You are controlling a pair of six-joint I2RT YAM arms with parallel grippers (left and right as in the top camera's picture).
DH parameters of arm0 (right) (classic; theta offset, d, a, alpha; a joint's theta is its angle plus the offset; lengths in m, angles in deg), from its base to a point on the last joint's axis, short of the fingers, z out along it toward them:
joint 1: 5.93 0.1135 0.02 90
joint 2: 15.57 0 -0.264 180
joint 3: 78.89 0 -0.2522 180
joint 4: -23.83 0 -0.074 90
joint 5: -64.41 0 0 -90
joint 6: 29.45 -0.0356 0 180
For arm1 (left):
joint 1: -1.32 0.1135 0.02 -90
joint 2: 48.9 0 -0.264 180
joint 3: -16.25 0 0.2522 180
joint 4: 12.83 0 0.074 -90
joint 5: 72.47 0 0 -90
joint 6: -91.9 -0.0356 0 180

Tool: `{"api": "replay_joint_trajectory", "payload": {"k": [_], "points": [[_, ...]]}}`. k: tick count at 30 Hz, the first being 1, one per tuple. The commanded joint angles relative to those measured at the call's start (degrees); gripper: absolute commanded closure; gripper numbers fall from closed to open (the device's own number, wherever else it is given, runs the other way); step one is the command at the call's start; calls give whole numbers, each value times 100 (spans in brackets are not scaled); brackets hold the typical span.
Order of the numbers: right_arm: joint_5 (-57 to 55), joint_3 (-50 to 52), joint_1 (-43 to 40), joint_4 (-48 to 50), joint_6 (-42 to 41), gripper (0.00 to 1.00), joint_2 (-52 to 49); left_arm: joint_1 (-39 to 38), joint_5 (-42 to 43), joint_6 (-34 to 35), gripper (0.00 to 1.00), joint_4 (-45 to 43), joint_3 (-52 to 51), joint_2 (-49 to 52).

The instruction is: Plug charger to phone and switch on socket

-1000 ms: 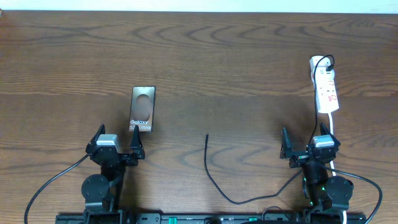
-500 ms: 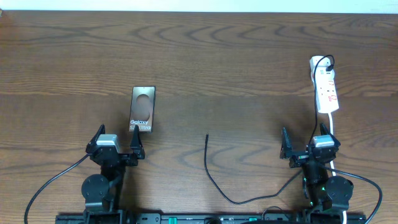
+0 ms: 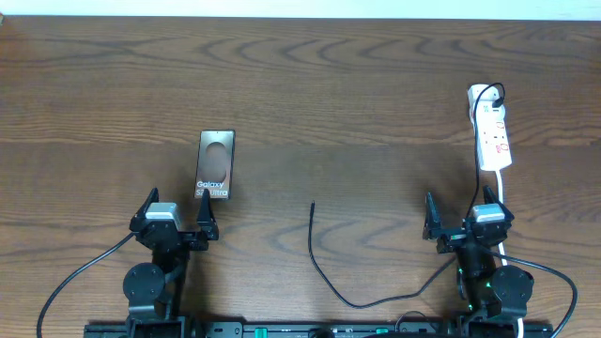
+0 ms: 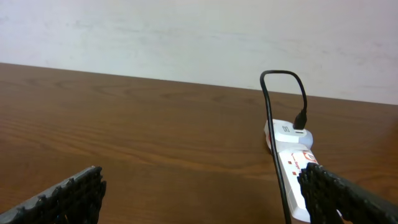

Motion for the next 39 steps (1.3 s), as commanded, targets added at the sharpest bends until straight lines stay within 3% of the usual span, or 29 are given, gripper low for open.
{"api": "replay_joint_trajectory", "payload": {"k": [1,31,39], "points": [[-39,4,35,-31,50,1,52,-24,94,-55,10,254,-61,-37],[-39,4,35,-31,50,1,52,-20,116,-57,9,101,-48,-37],[-39,4,35,-31,50,1,52,-17,109,-63,9,17,404,140]]}}
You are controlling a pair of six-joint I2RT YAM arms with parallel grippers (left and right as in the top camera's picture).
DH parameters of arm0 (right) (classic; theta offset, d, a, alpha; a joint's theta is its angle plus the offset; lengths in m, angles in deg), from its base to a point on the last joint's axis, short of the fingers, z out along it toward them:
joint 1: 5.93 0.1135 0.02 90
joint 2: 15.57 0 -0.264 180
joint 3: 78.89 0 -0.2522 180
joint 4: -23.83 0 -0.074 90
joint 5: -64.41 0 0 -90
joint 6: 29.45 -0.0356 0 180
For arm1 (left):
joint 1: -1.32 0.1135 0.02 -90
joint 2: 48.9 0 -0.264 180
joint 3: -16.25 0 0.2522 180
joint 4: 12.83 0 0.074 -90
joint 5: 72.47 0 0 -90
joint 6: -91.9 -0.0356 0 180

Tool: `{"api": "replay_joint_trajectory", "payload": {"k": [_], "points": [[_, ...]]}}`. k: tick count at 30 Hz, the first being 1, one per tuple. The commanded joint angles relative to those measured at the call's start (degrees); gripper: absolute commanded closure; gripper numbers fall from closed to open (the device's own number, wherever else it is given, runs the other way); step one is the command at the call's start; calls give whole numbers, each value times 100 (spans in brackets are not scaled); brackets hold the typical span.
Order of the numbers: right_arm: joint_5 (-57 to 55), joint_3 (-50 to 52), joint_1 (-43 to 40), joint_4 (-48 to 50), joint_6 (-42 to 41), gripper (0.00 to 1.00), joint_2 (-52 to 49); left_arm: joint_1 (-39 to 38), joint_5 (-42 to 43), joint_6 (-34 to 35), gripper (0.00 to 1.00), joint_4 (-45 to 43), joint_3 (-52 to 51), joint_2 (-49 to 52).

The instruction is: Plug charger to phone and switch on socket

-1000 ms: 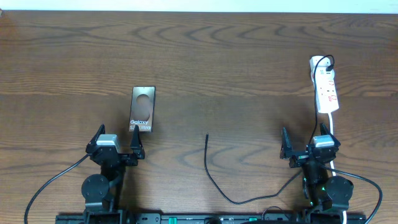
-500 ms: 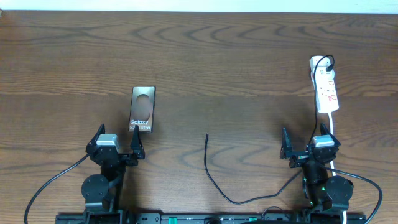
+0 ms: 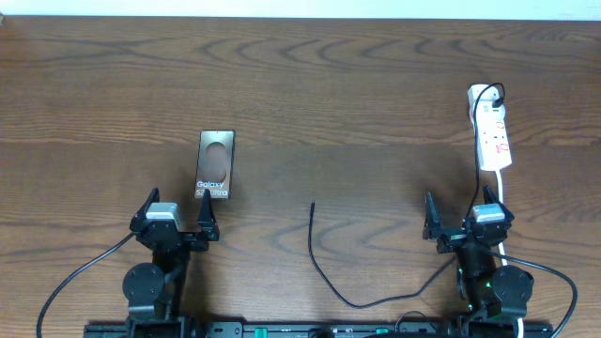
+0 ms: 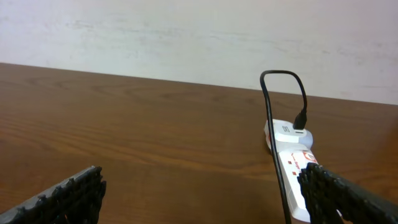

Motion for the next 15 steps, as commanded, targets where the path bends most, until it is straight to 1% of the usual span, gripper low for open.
{"api": "replay_joint_trajectory", "payload": {"k": [1,5,9,12,15], "points": [[-39,7,35,-31,50,1,52,-17,90,-79,9,-7,444,221],[-39,7,33,-31,50,1,52,-17,87,-83,9,-9,1062,988],[-39,7,35,-31,50,1,52,-17,92,-142,9,-7,1998,2253],[-39,7,33,-31,50,1,52,-17,94,-144,9,127,2903,3366],[-39,7,35,-31,50,1,52,-17,94,-146,9,636,4033,4485]]}}
